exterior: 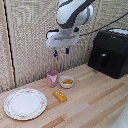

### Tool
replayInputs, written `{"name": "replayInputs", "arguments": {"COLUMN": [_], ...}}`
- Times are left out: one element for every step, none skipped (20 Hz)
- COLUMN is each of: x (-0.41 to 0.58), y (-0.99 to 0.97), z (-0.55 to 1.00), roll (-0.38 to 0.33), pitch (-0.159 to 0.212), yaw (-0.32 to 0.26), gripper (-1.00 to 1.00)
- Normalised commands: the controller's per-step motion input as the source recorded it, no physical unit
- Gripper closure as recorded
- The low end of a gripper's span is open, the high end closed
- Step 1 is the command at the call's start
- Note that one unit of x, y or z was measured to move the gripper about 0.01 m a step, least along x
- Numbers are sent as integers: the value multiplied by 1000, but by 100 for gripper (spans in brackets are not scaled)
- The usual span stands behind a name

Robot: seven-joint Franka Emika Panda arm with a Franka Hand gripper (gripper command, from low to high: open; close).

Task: Carefully navigate your gripper to the air fryer's handle. Confidently seize the handle using your gripper. Gradually bring the handle toward yourself to access the air fryer.

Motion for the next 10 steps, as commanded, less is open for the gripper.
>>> {"name": "replayInputs", "arguments": {"x": [0,97,97,97,114,103,106,109,111,131], "y": [80,-40,-40,-31,-40,-46,-40,-37,-40,-54], "z": [0,0,0,0,0,0,0,0,0,0], "roll": [-33,-104,-104,-107,-118,-126,-122,-115,-117,-134], "pitch": [0,2,2,10,13,11,0,0,0,0], "yaw": [-375,-364,-364,-356,-349,-351,-361,-372,-372,-356], "gripper": [-100,-100,-100,-100,-100,-100,-100,-100,-100,-100]}}
